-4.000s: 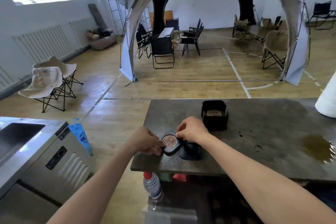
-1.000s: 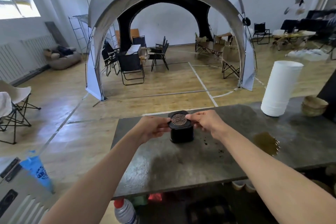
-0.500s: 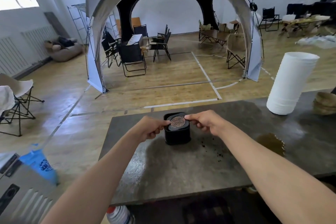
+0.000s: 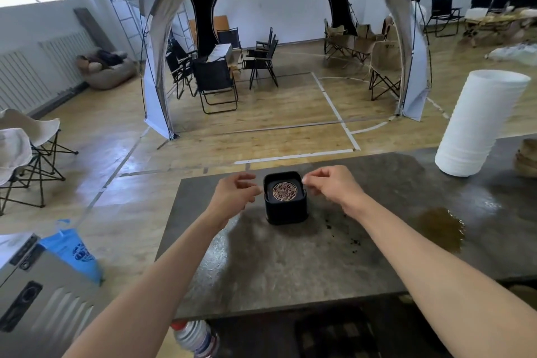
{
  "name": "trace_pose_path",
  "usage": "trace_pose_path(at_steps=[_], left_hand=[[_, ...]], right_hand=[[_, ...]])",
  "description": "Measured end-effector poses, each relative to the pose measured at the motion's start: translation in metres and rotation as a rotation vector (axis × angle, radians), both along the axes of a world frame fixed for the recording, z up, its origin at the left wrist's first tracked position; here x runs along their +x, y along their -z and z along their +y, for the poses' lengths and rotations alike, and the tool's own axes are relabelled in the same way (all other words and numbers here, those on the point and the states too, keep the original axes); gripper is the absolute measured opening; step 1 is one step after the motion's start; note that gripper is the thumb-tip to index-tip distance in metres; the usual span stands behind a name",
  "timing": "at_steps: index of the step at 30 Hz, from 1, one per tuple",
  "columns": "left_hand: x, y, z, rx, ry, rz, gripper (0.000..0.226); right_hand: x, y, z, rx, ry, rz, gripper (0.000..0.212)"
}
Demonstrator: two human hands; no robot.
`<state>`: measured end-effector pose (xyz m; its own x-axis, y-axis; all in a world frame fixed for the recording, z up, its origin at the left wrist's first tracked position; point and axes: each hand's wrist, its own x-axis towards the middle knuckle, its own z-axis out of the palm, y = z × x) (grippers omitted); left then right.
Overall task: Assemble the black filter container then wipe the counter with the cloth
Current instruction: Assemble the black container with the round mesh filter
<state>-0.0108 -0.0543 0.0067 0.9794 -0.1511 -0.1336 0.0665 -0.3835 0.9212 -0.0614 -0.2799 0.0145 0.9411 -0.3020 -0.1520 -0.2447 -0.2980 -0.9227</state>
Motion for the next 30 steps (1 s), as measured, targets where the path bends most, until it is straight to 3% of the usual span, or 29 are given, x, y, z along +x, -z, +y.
trace_pose_path(at_steps=[2,5,8,13,24,30], left_hand=[[0.0,0.004,0.008,0.032,0.135,-0.155,0.062],[-0.006,0.013,0.009,0.253,0.408,-0.292,0.105],[-0.009,0.021,0.002,0.338,0.405,-0.314,0.124],[-0.008,0.031,0.0,0.21,0.33,-0.318,0.102],[0.045,0.021,0.048,0.176,0.242,-0.206,0.11],[0.067,0.016,0.058,0.151,0.251,-0.194,0.098]], right_hand=[[-0.006,0.001,-0.006,-0.156,-0.126,-0.143,0.033],[-0.014,0.005,-0.007,-0.311,-0.433,-0.07,0.092],[-0.013,0.017,-0.001,-0.412,-0.455,-0.056,0.118],[-0.009,0.028,0.005,-0.345,-0.323,-0.158,0.102],[0.047,0.024,0.056,-0.347,-0.341,-0.151,0.103],[0.074,0.025,0.07,-0.344,-0.333,-0.152,0.103]])
